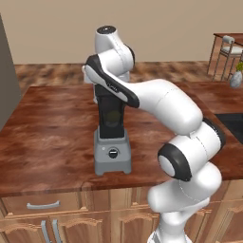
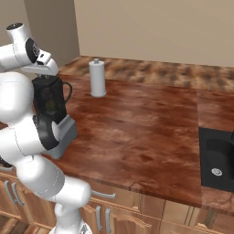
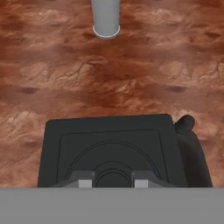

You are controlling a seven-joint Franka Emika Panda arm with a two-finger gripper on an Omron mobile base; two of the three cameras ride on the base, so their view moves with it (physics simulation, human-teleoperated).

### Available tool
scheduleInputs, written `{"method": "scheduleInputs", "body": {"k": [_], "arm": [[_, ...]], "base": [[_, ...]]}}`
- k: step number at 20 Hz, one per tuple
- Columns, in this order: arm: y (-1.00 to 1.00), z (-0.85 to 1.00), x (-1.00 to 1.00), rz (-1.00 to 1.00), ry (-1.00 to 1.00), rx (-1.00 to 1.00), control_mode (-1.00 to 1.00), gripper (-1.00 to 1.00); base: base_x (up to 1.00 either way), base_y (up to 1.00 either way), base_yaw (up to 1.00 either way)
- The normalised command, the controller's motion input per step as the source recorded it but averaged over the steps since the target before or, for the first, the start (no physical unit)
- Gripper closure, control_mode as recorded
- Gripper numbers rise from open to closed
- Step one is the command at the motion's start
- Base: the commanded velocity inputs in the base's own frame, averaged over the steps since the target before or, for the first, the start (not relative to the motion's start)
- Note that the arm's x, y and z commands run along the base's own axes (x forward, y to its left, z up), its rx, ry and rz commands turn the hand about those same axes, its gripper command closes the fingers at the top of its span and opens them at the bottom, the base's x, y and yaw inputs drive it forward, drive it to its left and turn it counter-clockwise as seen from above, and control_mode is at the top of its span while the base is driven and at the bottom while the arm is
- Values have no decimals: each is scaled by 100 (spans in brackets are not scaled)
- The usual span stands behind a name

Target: Grab the lemon and onion from the fridge, place them in the blender, close the lid, and turn on the blender to create a marinade.

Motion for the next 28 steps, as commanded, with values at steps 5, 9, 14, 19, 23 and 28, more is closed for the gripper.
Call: {"method": "scheduleInputs", "body": {"k": [5, 9, 14, 19, 23, 28], "arm": [[-5, -1, -10, 0, 0, 0, -100, 100], [0, 0, -17, -1, 0, 0, -100, 100], [-1, 0, -11, -7, 0, 0, -100, 100], [-17, 0, 0, -8, 0, 0, -100, 100], [-19, 0, 0, -5, 0, 0, -100, 100], [-8, -6, 1, 0, 0, 0, -100, 100]], "base": [[0, 0, 0], [0, 0, 0], [0, 0, 0], [0, 0, 0], [0, 0, 0], [0, 0, 0]]}}
